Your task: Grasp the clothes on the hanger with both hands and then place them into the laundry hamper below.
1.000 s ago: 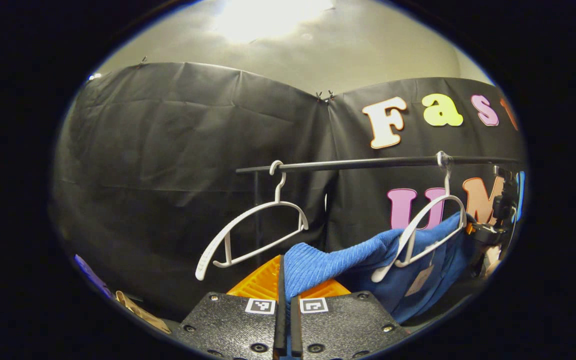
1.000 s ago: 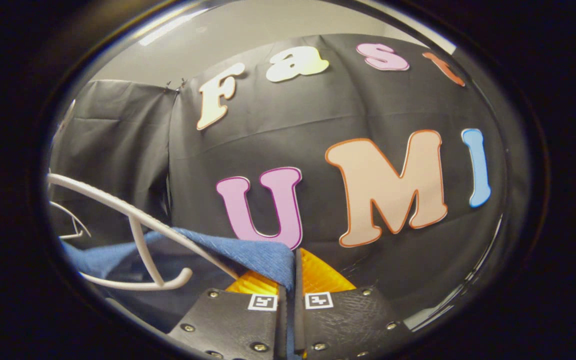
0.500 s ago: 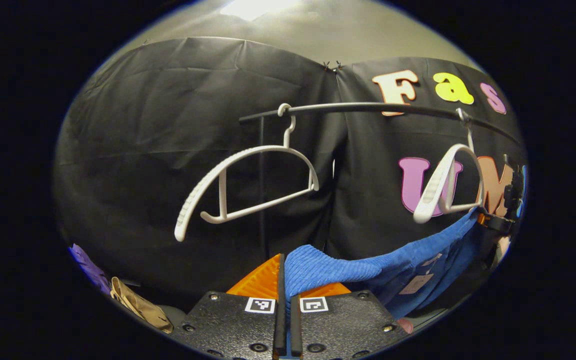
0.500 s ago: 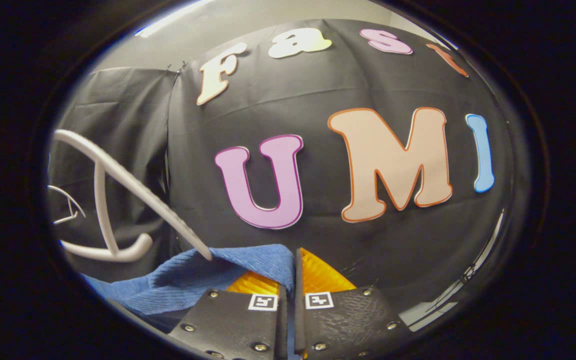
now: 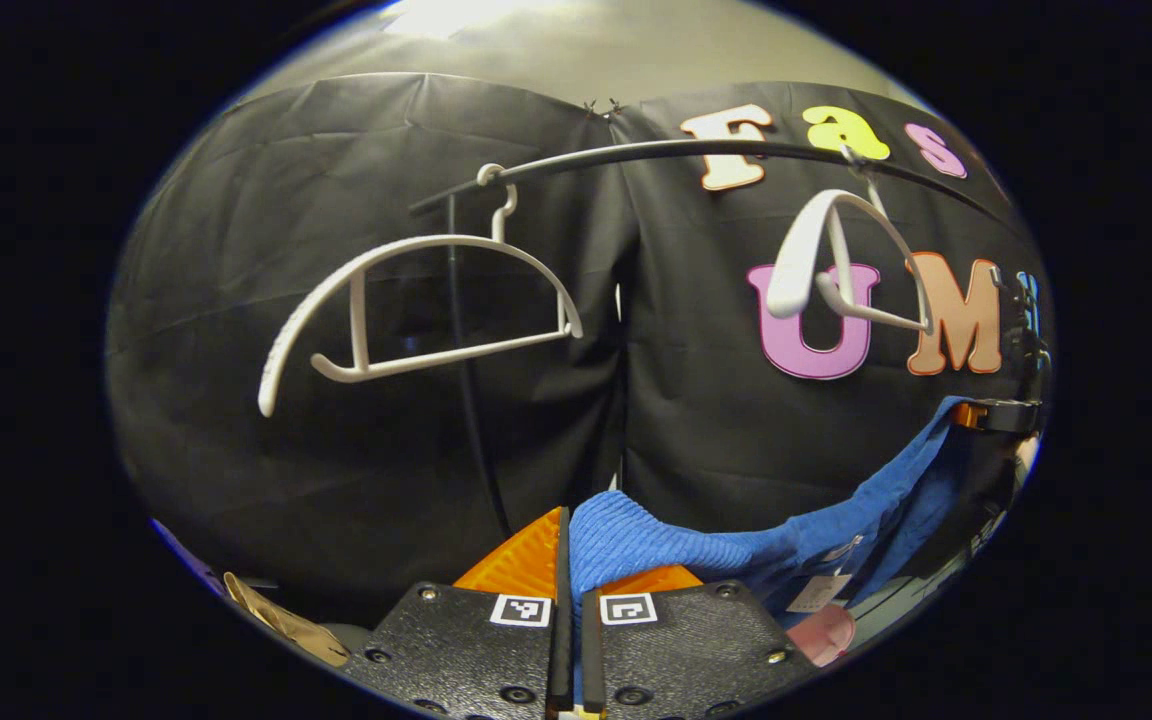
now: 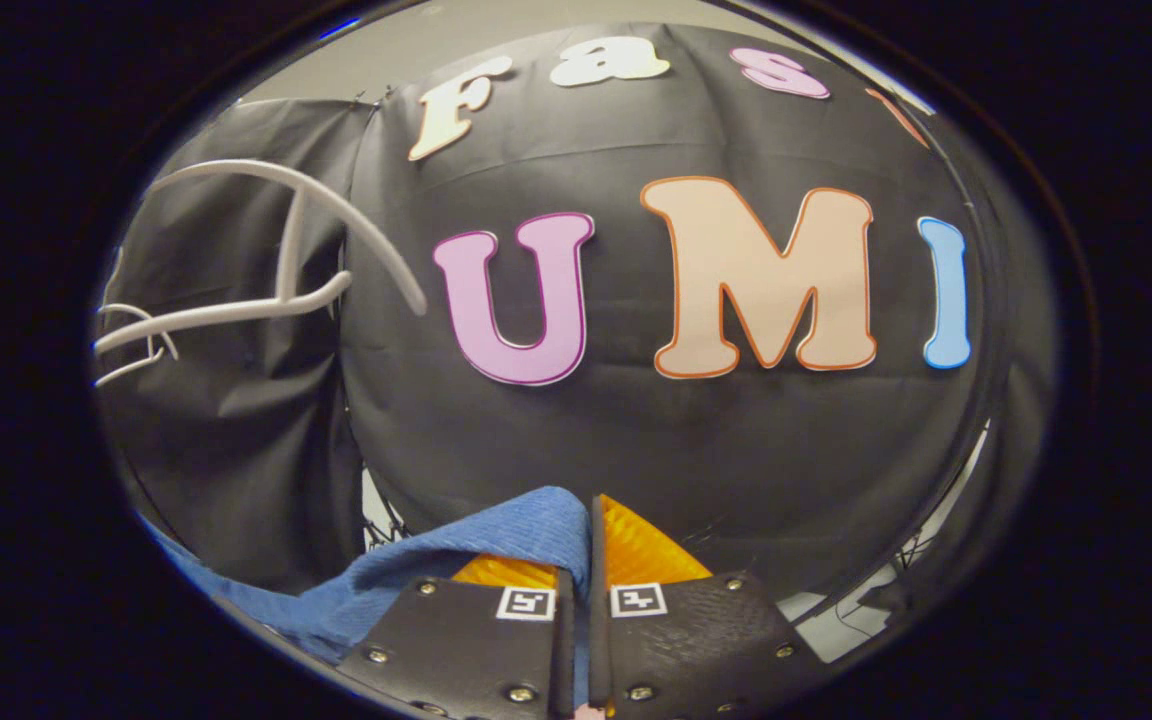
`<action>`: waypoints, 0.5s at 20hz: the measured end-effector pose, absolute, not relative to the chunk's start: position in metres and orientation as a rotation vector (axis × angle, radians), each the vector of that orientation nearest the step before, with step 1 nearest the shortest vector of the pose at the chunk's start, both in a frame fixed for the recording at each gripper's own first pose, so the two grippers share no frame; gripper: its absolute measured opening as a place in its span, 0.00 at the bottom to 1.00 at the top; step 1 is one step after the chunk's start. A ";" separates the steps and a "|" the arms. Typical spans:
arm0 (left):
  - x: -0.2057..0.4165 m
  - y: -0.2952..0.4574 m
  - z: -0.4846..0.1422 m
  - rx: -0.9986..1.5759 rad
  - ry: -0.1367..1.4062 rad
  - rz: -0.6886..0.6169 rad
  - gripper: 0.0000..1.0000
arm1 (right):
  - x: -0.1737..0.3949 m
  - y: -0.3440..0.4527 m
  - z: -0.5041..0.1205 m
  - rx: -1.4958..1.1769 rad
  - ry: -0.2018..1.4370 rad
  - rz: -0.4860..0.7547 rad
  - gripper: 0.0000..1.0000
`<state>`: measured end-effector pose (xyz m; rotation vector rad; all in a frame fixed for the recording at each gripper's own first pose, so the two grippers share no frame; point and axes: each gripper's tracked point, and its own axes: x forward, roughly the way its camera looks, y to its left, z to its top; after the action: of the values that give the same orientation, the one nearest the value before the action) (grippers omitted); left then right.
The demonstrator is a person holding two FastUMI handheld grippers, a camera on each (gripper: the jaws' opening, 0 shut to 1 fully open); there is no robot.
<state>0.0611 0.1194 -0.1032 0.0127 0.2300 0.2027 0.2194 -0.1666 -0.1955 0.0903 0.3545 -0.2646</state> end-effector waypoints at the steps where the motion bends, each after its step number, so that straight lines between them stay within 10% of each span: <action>1: 0.062 0.113 -0.107 0.016 0.238 0.180 0.04 | 0.213 -0.164 -0.194 0.084 0.358 -0.256 0.06; 10: 0.064 0.019 -0.114 0.057 0.242 -0.074 0.04 | 0.159 -0.140 -0.162 0.069 0.331 -0.185 0.06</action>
<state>0.0639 0.0193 -0.1144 0.0567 0.2423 -0.0736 0.1586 -0.1403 -0.1617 0.0688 0.3311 -0.1848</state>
